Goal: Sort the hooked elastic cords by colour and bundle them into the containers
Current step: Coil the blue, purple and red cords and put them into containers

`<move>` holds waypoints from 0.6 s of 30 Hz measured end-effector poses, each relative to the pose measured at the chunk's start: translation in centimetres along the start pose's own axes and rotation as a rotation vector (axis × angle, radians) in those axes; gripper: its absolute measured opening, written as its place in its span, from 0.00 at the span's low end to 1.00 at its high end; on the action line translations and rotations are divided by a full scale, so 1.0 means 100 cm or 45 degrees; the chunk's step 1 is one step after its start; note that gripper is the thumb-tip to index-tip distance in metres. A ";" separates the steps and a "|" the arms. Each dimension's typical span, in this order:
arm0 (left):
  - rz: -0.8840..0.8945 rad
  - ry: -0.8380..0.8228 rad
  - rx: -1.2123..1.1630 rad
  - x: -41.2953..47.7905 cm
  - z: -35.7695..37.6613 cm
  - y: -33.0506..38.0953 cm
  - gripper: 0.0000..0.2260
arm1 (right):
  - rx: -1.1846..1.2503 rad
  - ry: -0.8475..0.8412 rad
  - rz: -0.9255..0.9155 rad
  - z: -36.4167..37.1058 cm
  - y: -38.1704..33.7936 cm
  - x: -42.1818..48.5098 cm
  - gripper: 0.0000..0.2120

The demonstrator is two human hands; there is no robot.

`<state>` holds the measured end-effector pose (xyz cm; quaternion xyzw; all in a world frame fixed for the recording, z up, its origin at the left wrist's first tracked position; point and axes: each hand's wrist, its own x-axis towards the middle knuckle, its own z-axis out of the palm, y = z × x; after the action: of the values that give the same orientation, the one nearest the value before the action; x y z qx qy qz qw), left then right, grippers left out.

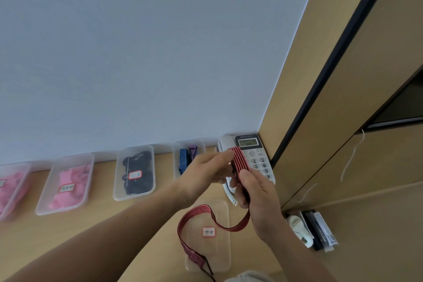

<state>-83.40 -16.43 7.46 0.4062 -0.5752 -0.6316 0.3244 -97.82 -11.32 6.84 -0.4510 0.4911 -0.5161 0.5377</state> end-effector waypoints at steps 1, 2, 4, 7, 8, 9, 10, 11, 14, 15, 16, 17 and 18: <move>-0.015 -0.029 -0.021 -0.001 -0.001 0.001 0.16 | -0.002 -0.014 -0.001 0.000 0.000 -0.001 0.17; -0.009 -0.025 -0.038 -0.001 -0.001 0.002 0.16 | -0.014 -0.025 0.003 -0.001 0.001 -0.001 0.18; 0.008 0.074 -0.124 0.001 -0.003 0.002 0.17 | -0.054 -0.029 0.034 -0.002 0.002 -0.003 0.17; 0.080 0.205 -0.307 0.002 -0.004 0.005 0.17 | -0.053 0.005 0.123 -0.001 0.006 -0.003 0.11; 0.110 0.230 -0.310 0.003 -0.003 0.005 0.18 | -0.044 0.021 0.144 0.000 0.006 -0.003 0.08; 0.135 0.246 -0.298 0.002 -0.003 0.005 0.19 | -0.026 0.037 0.159 0.002 0.005 -0.002 0.06; 0.163 0.262 -0.285 0.001 -0.002 0.006 0.20 | -0.014 0.052 0.165 0.003 0.005 -0.002 0.05; 0.188 0.285 -0.282 0.001 -0.002 0.007 0.20 | -0.025 0.063 0.164 0.003 0.006 -0.002 0.05; 0.214 0.329 -0.336 -0.001 -0.005 0.012 0.17 | -0.132 0.072 0.170 0.001 0.007 -0.003 0.05; 0.209 0.327 -0.328 -0.001 -0.007 0.013 0.16 | -0.135 0.073 0.176 0.001 0.007 -0.004 0.06; 0.203 0.321 -0.311 -0.001 -0.009 0.014 0.16 | -0.134 0.080 0.180 0.002 0.007 -0.004 0.06; 0.198 0.318 -0.298 -0.002 -0.010 0.014 0.15 | -0.139 0.092 0.186 0.002 0.007 -0.004 0.07; 0.191 0.321 -0.304 -0.002 -0.010 0.014 0.15 | -0.144 0.103 0.201 0.002 0.006 -0.004 0.08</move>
<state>-82.46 -16.89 8.90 0.3965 -0.4796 -0.6137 0.4860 -97.50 -10.86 6.26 -0.4193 0.5748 -0.4615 0.5300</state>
